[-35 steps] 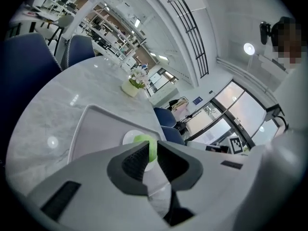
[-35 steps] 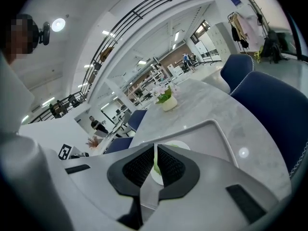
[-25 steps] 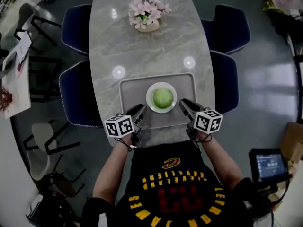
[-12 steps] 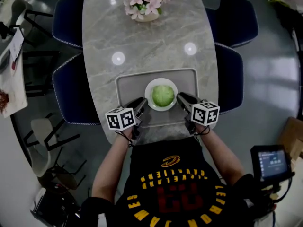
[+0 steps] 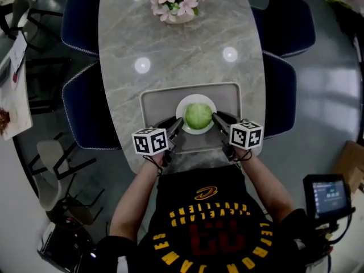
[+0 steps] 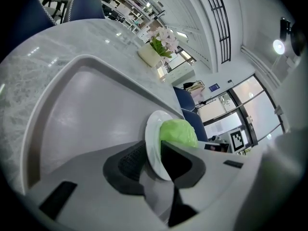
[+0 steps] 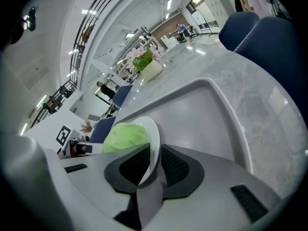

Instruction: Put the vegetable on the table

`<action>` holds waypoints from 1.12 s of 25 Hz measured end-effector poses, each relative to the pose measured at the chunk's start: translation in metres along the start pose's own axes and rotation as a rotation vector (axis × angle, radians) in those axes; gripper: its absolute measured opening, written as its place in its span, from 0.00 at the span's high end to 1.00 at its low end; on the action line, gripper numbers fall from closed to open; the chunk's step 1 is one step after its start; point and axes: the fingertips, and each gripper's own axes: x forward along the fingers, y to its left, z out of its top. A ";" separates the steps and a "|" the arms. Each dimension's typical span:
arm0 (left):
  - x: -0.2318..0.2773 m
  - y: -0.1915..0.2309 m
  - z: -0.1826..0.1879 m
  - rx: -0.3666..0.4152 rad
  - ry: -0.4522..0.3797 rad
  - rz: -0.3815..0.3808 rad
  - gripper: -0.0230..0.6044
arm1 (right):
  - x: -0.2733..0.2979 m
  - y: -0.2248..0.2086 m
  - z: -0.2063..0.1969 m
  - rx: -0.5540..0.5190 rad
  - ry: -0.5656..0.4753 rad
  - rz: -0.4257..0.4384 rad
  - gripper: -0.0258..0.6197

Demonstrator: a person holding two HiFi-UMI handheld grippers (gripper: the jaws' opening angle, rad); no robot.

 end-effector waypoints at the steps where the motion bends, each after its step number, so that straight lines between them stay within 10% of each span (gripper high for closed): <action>1: -0.002 -0.001 -0.001 0.002 0.001 0.002 0.82 | -0.001 0.002 -0.001 -0.003 0.001 -0.002 0.87; 28: -0.006 -0.008 -0.008 -0.047 -0.014 0.025 0.91 | -0.012 0.008 -0.002 0.110 0.007 0.116 0.90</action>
